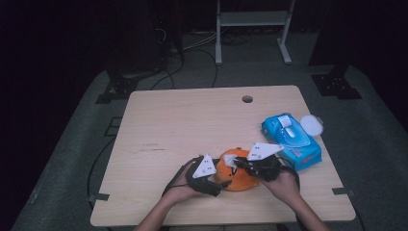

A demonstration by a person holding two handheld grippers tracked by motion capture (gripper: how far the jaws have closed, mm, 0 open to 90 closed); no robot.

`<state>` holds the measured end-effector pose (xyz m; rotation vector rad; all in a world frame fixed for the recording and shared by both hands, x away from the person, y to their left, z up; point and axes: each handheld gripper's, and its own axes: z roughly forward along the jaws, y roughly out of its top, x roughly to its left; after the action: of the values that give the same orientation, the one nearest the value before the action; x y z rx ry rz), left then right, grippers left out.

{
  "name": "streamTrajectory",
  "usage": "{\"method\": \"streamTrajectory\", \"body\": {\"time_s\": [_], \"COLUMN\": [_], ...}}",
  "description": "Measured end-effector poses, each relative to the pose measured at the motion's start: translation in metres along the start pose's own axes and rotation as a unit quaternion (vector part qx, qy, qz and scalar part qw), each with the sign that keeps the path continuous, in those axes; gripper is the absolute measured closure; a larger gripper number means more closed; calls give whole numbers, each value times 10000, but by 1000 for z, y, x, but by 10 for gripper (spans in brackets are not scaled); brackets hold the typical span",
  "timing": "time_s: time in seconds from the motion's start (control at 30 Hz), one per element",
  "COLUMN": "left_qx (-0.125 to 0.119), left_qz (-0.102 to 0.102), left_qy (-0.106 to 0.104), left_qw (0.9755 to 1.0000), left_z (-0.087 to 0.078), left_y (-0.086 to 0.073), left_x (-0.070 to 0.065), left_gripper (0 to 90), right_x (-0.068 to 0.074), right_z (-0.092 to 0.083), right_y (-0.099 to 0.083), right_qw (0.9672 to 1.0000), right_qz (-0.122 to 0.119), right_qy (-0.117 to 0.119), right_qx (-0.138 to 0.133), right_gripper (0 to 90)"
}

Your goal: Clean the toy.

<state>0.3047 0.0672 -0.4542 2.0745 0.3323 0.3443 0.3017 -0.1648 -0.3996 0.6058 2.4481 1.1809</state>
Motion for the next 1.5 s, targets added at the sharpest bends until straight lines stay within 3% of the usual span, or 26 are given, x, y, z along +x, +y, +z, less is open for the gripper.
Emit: {"method": "streamTrajectory", "body": {"time_s": [0.2,0.23,0.43,0.6,0.63,0.67,0.87,1.1,1.23,1.33,1.37,1.4,1.5], "left_qx": [-27,-21,-20,-26,-23,-8,-18,87,121,152,152,177,119], "left_qz": [-113,-126,-104,19,72,85,159,422,426,423,423,334,149], "left_qy": [-14,-15,-8,-3,2,4,2,52,75,65,65,71,54], "left_qw": [9999,9999,9999,10000,10000,10000,9999,9991,9990,9990,9990,9993,9998], "left_z": [-1,-1,0,0,0,0,1,1,2,2,2,3,3], "left_y": [-2,-2,-2,-1,0,0,0,2,2,1,1,2,1], "left_x": [3,4,4,2,1,0,-2,-6,-7,-7,-7,-7,-4], "left_gripper": [215,214,214,218,219,220,231,238,238,238,234,214,198], "right_x": [-18,-25,-31,-23,-18,-16,-9,-5,-4,3,3,6,1], "right_z": [-19,-24,-35,-31,-23,-21,-11,2,8,12,12,13,9], "right_y": [-17,-22,-21,-15,-12,-11,-2,-1,-4,-6,-6,-6,-5], "right_qw": [9994,9985,9979,9988,9986,9986,9990,9987,9989,9996,9996,9999,9999], "right_qz": [27,-24,-97,-110,-175,-189,-174,128,241,163,163,-6,2], "right_qy": [-91,-111,-75,118,309,334,370,483,377,148,148,100,148], "right_qx": [336,544,636,465,396,353,200,-26,-157,-172,-172,-80,-26], "right_gripper": [840,840,840,836,824,819,662,582,586,705,705,781,807]}}
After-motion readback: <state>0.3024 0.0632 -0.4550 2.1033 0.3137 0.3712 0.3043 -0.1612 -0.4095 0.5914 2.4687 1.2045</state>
